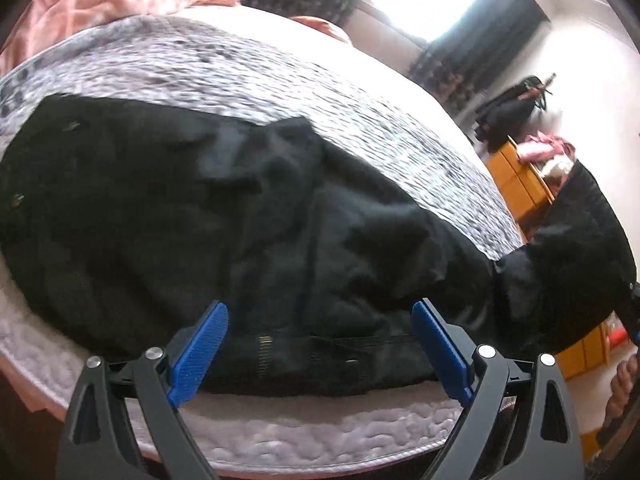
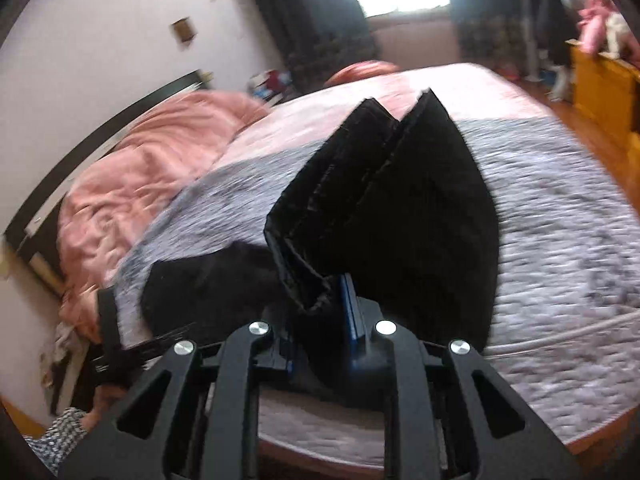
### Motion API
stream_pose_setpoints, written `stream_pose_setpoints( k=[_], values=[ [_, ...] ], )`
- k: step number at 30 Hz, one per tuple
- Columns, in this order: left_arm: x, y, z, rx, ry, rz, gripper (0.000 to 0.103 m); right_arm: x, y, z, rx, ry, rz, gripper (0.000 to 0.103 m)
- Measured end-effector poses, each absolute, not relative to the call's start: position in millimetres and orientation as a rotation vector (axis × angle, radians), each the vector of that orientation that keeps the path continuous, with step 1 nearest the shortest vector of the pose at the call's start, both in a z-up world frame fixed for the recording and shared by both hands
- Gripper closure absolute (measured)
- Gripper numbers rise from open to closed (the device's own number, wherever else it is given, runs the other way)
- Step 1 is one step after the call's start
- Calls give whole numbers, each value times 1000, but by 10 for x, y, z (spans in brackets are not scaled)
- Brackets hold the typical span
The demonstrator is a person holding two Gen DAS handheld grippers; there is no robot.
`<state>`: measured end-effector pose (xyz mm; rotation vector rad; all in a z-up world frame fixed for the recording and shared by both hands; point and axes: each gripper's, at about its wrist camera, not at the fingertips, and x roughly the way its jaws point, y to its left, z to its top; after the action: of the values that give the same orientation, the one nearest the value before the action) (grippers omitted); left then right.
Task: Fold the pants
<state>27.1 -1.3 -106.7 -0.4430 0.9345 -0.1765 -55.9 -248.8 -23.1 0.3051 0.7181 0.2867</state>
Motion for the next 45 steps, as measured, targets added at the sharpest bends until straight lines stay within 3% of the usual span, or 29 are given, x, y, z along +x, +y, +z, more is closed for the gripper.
stream_pose_setpoints(
  k=[8,11,12,15,19,24,30,32,34,35,37,38,40,45],
  values=[
    [174,392,-1160,-505,938,-97,9,-178,-1432,-944,174,934,362,85],
    [159,491,-1190,-532,938,-84,9,-97,-1221,-1314,115,1020,365,80],
    [159,515,-1196,-536,938,-81,9,-97,-1155,-1417,92,1047,374,74],
    [153,580,-1218,-545,939,-79,9,-177,-1116,-1525,121,1068,441,39],
    [129,673,-1281,-575,945,-72,9,-459,-1217,-1288,171,968,443,26],
    [137,663,-1332,-581,957,-79,9,-594,-1270,-1187,161,928,322,25],
    [122,560,-1312,-529,969,-106,9,-517,-1041,-1450,56,989,252,25],
    [116,567,-1320,-530,972,-107,9,-479,-1020,-1540,9,999,184,27],
    [114,583,-1345,-539,977,-105,9,-414,-1071,-1652,-7,1020,131,42],
    [116,590,-1359,-543,980,-105,9,-387,-1089,-1697,6,1030,131,44],
    [122,604,-1388,-549,985,-103,9,-345,-1177,-1745,66,1038,151,71],
    [120,610,-1399,-551,986,-103,9,-332,-1208,-1743,84,1040,152,74],
    [118,617,-1422,-554,986,-104,9,-327,-1282,-1665,144,1022,182,95],
    [118,629,-1470,-561,989,-108,9,-313,-1302,-1323,266,964,297,97]
  ],
)
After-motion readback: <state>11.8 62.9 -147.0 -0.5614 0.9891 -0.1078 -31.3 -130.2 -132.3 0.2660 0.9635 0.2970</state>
